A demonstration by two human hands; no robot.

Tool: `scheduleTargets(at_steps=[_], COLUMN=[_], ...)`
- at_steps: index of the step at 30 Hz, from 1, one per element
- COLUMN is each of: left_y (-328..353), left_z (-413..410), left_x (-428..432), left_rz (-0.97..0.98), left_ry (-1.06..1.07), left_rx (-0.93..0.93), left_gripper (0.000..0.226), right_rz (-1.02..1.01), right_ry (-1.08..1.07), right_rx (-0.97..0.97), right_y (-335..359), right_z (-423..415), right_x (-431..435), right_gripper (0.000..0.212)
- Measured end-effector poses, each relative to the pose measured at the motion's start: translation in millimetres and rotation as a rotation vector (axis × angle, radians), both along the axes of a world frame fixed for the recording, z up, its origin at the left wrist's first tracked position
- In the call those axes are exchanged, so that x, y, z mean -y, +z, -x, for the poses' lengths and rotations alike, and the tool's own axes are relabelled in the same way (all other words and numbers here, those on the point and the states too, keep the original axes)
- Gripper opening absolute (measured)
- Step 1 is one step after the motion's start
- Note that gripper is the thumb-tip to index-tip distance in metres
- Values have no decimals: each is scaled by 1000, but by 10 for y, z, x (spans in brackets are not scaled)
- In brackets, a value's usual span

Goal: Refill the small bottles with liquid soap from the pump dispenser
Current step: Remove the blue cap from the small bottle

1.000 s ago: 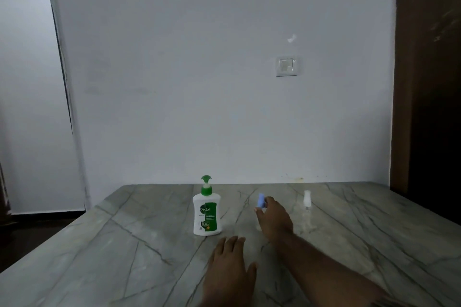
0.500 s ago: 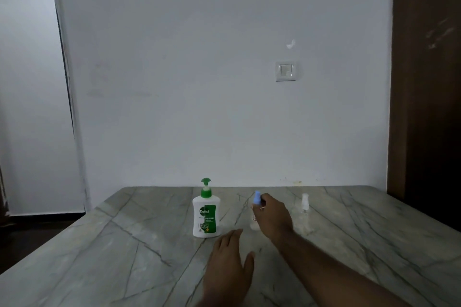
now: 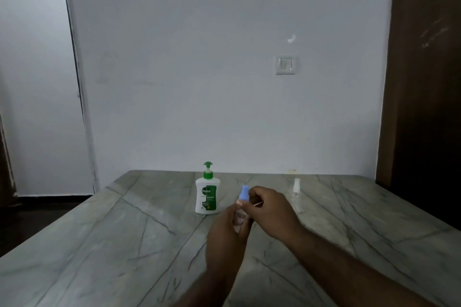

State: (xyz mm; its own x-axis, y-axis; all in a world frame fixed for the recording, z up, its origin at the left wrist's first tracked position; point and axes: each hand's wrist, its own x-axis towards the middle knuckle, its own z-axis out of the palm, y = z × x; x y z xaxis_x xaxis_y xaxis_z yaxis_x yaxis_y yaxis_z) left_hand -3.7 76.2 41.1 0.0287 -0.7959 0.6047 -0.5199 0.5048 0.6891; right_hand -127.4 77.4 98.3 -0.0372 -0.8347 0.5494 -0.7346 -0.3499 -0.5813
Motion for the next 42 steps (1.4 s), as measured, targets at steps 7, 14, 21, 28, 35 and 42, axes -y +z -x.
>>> scheduleTargets(at_steps=[7, 14, 21, 28, 35, 42], left_y=[162, 327, 348, 185, 23, -4], left_z=[32, 126, 148, 88, 68, 57], left_x=[-148, -223, -315, -271, -274, -311], left_rz=[-32, -10, 12, -19, -73, -74], left_ry=[-51, -70, -110, -119, -150, -133], left_rx=[6, 4, 20, 16, 34, 25], left_gripper=[12, 18, 12, 9, 10, 10], right_rz=[45, 69, 30, 29, 20, 6], right_ry=[-39, -132, -102, 0, 79, 21], right_rx=[-66, -182, -237, -235, -233, -222], right_y=[328, 566, 597, 438, 312, 266], right_z=[51, 147, 159, 141, 158, 158], right_x=[-156, -265, -280, -227, -234, -224], right_gripper=[38, 39, 36, 33, 31, 40])
